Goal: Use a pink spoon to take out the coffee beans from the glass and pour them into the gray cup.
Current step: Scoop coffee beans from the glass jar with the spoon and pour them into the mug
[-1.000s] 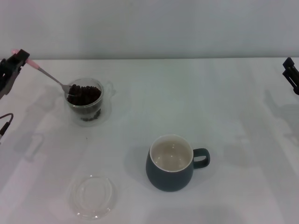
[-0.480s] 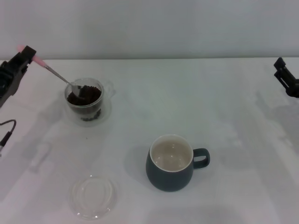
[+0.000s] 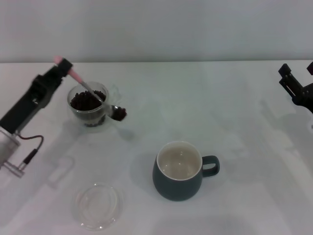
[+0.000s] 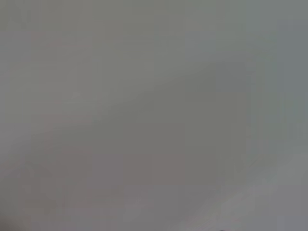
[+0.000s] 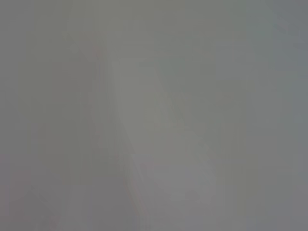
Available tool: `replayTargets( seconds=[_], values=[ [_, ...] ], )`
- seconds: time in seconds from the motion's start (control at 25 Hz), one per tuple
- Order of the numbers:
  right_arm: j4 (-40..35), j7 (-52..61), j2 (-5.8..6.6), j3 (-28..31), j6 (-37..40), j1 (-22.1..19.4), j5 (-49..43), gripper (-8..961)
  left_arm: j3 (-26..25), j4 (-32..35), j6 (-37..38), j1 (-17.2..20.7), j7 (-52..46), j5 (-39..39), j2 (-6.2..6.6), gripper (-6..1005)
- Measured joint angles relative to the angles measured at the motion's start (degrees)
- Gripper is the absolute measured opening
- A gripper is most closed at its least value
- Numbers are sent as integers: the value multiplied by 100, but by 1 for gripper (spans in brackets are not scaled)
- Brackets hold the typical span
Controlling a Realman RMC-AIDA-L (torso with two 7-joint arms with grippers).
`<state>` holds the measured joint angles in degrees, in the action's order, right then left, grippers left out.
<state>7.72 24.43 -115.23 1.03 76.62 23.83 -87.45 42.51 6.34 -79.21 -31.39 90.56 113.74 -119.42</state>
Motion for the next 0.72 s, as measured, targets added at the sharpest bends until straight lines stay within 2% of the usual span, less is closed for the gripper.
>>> replayTargets(
  seconds=[0.36, 0.72],
  values=[
    [99, 0, 0, -96, 40, -4, 0, 868, 179, -539, 33, -585, 687, -145, -28, 128],
    [106, 0, 0, -103, 54, -45, 0, 868, 180, -737, 37, -1013, 755, -738, -57, 128]
  ],
)
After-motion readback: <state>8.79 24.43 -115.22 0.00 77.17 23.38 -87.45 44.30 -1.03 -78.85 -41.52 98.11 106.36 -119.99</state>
